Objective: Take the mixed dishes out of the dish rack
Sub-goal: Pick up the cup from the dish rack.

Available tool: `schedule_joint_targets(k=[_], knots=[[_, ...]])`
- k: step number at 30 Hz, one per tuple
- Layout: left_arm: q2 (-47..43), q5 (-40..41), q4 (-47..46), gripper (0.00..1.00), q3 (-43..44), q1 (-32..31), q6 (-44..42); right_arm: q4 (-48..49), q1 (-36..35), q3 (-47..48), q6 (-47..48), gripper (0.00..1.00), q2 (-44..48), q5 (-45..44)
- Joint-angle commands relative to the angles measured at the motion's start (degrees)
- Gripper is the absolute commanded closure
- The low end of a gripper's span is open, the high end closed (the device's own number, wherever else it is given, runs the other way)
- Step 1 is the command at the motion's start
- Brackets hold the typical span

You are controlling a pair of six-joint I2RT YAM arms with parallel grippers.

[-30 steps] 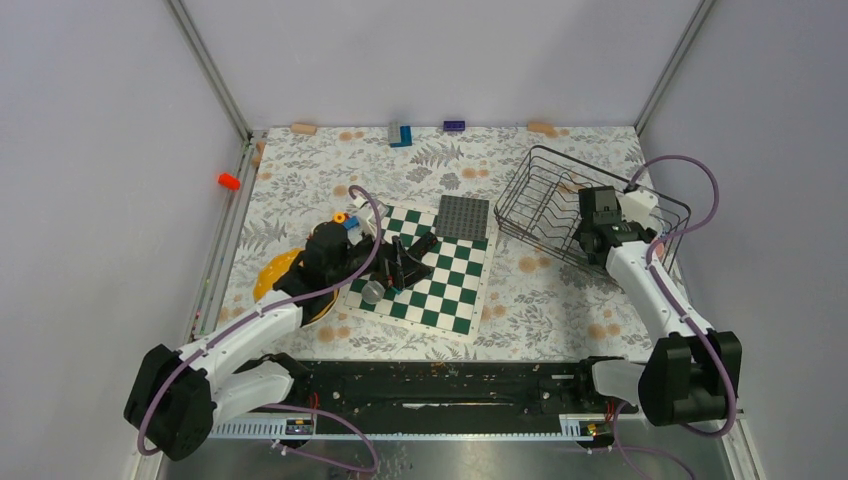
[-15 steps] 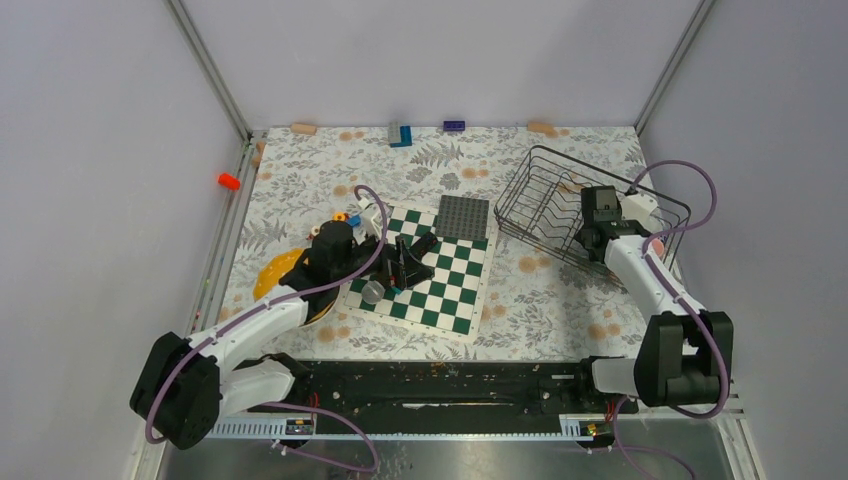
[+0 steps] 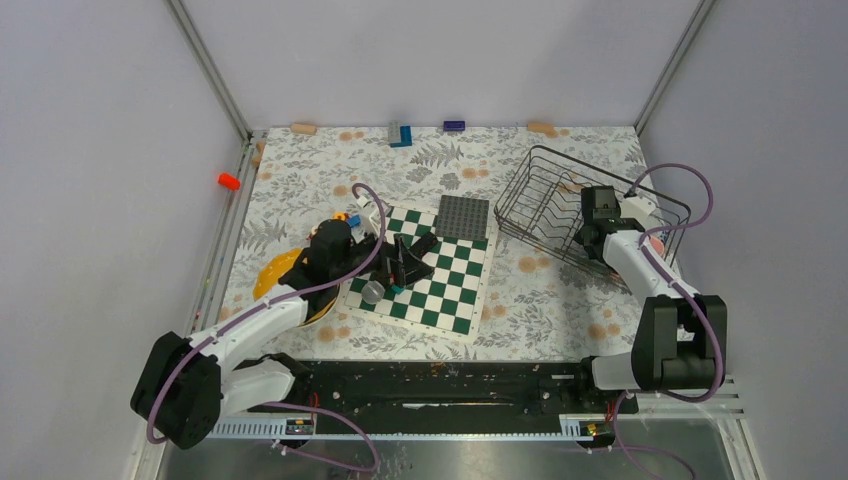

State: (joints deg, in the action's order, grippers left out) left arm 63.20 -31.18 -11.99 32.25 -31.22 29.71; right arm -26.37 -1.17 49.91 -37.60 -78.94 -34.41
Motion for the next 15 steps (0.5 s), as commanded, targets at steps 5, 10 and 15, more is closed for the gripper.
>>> schedule_joint_targets(k=[5, 10, 15], knots=[[1.29, -2.66, -4.57, 0.01, 0.89, 0.72, 0.73, -0.24, 0.8, 0.92, -2.16, 0.19, -2.01, 0.27], [1.47, -2.85, -4.71, 0.01, 0.79, 0.88, 0.85, -0.22, 0.82, 0.94, -2.25, 0.26, -2.17, 1.02], [1.49, -1.88, -4.5, 0.01, 0.88, 0.9, 1.21, -0.21, 0.82, 0.61, -1.82, 0.4, -1.46, 1.35]])
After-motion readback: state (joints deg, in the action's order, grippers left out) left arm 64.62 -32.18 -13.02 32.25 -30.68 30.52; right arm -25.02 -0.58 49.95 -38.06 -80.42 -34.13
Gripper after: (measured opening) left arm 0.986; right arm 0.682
